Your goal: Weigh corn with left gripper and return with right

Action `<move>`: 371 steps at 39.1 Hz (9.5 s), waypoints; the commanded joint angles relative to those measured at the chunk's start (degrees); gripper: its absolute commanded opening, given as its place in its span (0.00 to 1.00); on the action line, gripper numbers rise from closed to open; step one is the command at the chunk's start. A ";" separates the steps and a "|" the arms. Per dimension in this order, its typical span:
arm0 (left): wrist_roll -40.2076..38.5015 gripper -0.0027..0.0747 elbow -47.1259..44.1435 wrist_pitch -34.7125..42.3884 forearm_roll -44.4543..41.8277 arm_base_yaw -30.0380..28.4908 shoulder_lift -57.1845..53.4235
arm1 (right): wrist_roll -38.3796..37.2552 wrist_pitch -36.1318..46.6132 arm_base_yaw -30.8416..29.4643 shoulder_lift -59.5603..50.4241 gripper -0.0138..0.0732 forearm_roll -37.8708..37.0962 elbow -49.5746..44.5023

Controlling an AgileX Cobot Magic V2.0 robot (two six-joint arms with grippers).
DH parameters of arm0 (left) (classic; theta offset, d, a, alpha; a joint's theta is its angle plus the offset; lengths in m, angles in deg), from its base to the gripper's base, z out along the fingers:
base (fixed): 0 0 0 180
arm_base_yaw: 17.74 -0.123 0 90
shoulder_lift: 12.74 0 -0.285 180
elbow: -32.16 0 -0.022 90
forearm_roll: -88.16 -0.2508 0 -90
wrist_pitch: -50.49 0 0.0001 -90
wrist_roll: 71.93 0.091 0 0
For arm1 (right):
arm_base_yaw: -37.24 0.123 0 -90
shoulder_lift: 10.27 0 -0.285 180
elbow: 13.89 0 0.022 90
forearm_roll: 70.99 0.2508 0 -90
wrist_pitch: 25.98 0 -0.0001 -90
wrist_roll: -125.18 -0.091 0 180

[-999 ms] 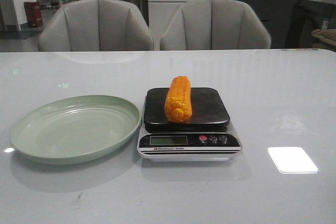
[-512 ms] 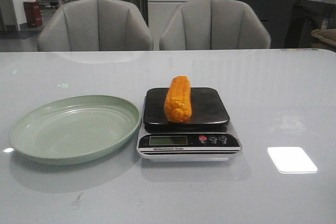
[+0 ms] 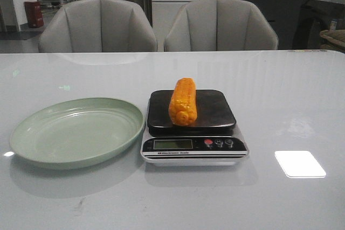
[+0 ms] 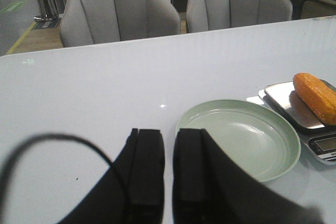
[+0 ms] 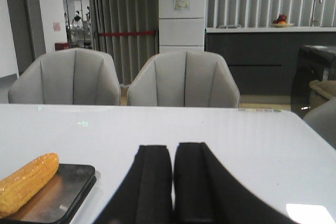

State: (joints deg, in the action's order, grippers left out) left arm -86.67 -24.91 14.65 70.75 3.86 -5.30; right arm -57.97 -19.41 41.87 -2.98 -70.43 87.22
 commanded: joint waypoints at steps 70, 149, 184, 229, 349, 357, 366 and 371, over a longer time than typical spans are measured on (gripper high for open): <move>-0.57 0.22 1.45 4.18 -0.74 0.05 0.25 | -5.31 -34.76 26.01 70.61 0.84 9.50 59.90; -0.57 0.22 1.45 3.83 -0.74 0.05 0.25 | -35.69 -72.34 32.30 122.49 0.32 0.31 118.07; -0.57 0.22 1.45 3.59 -0.74 0.05 0.25 | -35.27 -59.34 40.43 127.84 0.84 3.37 125.04; -0.57 0.22 1.45 3.49 -0.63 0.05 0.25 | 2.40 -55.42 17.41 73.70 0.84 3.33 79.19; 5.88 0.22 -22.39 36.96 10.98 -26.28 -1.20 | 2.33 -12.45 14.18 11.96 0.36 3.02 13.68; 5.88 0.22 -22.39 36.96 10.98 -26.28 -1.20 | 2.33 -12.45 14.18 11.96 0.36 3.02 13.68; 5.88 0.22 -22.39 36.96 10.98 -26.28 -1.20 | 2.33 -12.45 14.18 11.96 0.36 3.02 13.68; 5.88 0.22 -22.39 36.96 10.98 -26.28 -1.20 | 2.33 -12.45 14.18 11.96 0.36 3.02 13.68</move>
State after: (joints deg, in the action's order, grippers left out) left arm -80.58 -45.48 46.46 81.18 -22.37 -5.30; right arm -56.12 -36.16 56.34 8.49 -67.23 99.41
